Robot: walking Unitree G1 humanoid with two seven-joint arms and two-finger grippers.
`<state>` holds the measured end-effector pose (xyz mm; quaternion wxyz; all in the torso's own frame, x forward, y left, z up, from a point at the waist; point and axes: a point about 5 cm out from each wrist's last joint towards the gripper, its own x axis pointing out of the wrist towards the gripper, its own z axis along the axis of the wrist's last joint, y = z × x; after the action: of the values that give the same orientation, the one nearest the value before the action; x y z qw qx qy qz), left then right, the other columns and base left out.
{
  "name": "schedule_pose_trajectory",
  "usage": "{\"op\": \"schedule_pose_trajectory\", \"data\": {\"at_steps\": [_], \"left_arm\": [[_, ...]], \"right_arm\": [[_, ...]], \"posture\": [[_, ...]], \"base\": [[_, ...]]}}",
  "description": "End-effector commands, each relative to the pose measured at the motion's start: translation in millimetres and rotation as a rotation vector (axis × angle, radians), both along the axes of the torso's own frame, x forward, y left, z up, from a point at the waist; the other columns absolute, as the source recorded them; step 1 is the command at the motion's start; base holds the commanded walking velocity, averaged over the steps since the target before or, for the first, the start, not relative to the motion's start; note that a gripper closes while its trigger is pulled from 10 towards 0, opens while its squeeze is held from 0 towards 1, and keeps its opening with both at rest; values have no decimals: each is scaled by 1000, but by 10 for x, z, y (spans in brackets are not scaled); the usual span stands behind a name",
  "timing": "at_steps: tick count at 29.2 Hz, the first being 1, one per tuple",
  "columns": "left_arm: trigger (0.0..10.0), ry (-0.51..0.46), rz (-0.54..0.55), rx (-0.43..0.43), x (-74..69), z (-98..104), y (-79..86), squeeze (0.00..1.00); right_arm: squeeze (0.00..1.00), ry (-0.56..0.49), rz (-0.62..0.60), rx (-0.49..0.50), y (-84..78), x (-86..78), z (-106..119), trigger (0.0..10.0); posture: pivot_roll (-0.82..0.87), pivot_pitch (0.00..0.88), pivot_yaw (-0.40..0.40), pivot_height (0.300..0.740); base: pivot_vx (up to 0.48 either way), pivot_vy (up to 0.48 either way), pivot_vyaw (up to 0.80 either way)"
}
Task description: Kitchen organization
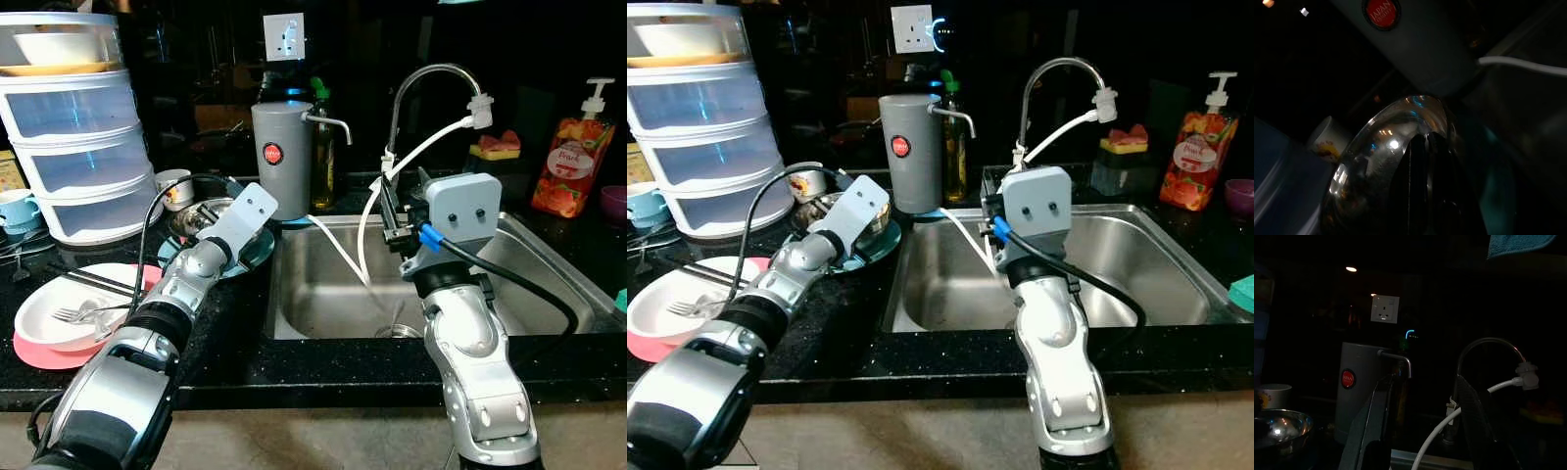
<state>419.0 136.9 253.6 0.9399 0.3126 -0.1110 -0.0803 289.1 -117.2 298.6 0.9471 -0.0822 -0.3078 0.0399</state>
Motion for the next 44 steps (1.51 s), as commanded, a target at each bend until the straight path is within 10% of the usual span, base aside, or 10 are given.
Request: {"op": "schedule_pose_trajectory", "data": {"at_steps": [1, 11, 16, 26, 27, 28, 34, 40, 42, 44], "left_arm": [[10000, -273, -52, 0, -85, 392, -95, 0], [10000, -364, -404, -146, -402, 447, -730, 0], [10000, -122, -497, -351, -401, 162, -906, 0], [10000, 297, -351, -349, -222, -378, -793, 20], [10000, 338, -365, -390, -227, -412, -799, 714], [10000, 366, -378, -421, -235, -431, -805, 1000], [10000, 443, -434, -480, -265, -479, -823, 1000], [10000, 242, -264, -302, -71, -5, -384, 976], [10000, 207, -188, -232, -12, 154, -152, 0], [10000, 203, -169, -210, 3, 204, -62, 0]], "right_arm": [[0, 1, 10, 4, 21, -13, 3, 10000], [0, 2, 17, 5, 41, -6, 1, 10000], [0, -7, 5, -27, 30, -10, 9, 10000], [0, -15, -71, -118, -188, 11, 4, 10000], [0, -9, -69, -105, -199, 14, -2, 10000], [0, -4, -66, -95, -202, 16, -7, 10000], [0, -6, -47, -86, -167, 20, 2, 10000], [0, -15, -10, -116, -114, 20, 13, 10000], [0, -26, 30, -117, -97, 19, 53, 10000], [0, -35, 61, -114, -82, 16, 82, 10000]], "posture": [[-73, 0, 25, 740], [-73, 0, 25, 740], [-79, 0, 28, 740], [-76, 0, 28, 740], [-76, 0, 28, 740], [-76, 0, 28, 740], [-73, 0, 28, 740], [-64, 0, 27, 740], [-54, 0, 25, 740], [-51, 0, 27, 740]], "base": [[0, 0, 0], [0, 0, 0], [0, 0, 0], [0, 0, 0], [0, 0, 0], [0, 0, 0], [0, 0, 0], [0, 0, 0], [0, 0, 0], [0, 0, 0]]}}
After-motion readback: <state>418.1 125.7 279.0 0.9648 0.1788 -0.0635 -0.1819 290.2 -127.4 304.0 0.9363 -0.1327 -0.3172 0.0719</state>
